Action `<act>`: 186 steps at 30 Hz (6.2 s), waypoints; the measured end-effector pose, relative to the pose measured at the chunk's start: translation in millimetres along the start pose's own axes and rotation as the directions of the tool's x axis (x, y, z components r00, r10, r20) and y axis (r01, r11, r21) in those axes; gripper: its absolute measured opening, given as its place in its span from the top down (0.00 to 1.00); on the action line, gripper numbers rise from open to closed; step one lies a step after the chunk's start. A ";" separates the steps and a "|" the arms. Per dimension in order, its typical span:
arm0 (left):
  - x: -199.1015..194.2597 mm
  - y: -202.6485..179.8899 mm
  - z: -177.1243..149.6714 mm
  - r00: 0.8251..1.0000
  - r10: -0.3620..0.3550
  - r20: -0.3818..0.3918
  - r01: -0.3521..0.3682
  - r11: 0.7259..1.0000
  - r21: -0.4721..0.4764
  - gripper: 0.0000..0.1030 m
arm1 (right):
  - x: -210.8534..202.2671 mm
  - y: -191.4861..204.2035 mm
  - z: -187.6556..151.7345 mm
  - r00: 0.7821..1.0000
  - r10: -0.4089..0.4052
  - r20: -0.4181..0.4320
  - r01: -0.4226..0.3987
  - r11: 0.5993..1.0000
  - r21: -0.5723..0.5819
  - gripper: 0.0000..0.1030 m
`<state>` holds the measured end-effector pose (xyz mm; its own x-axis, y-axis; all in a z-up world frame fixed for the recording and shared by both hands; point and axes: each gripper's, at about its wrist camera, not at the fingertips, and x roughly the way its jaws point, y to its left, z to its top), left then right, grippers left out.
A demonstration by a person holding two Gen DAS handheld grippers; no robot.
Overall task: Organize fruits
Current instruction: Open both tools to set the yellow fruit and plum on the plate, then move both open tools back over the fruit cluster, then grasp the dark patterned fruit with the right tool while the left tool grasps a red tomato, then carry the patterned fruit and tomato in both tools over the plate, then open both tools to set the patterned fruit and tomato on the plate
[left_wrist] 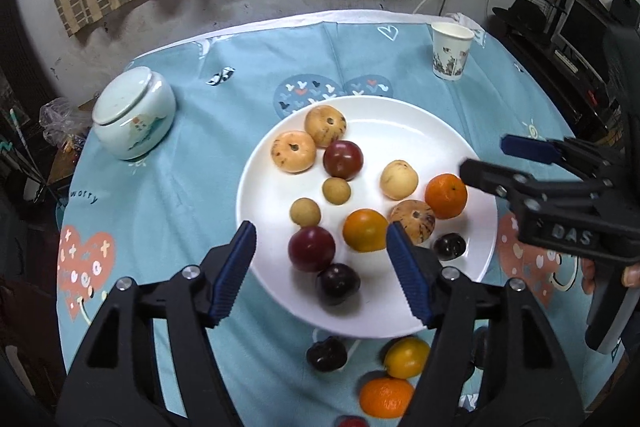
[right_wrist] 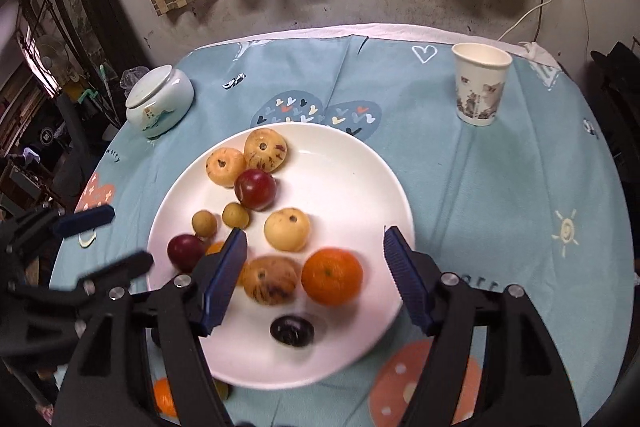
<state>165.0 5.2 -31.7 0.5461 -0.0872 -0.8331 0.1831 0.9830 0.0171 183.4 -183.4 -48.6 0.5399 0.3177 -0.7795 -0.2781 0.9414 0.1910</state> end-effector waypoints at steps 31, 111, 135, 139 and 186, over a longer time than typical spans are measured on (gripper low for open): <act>-80.0 11.1 -192.6 0.980 -0.058 -0.192 0.048 0.997 -0.054 0.19 | -42.5 109.1 -218.3 0.989 -0.054 -0.137 -0.023 0.862 -0.507 0.36; -63.3 -52.2 -184.6 0.973 -0.116 -0.202 0.132 0.989 0.069 0.71 | -51.0 76.0 -219.6 0.962 0.163 -0.220 -0.198 0.970 -0.144 0.60; -55.6 -20.4 -152.1 0.973 -0.165 -0.162 0.171 0.985 0.023 0.71 | -42.9 65.8 -210.7 0.944 0.217 -0.250 -0.244 0.966 -0.083 0.60; -53.0 0.4 -143.7 0.972 -0.183 -0.150 0.180 0.983 -0.029 0.71 | -42.3 62.0 -205.5 0.941 0.231 -0.247 -0.255 0.964 -0.072 0.60; 54.0 -13.3 14.5 0.996 -0.067 -0.052 0.067 0.998 0.004 0.52 | 51.7 4.9 16.9 0.999 0.032 -0.029 -0.032 0.999 -0.025 0.37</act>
<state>203.9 -15.0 -68.9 0.4890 -0.1442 -0.8603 0.2223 0.9743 -0.0369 223.4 -160.5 -77.9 0.5071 0.3439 -0.7903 -0.3152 0.9274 0.2013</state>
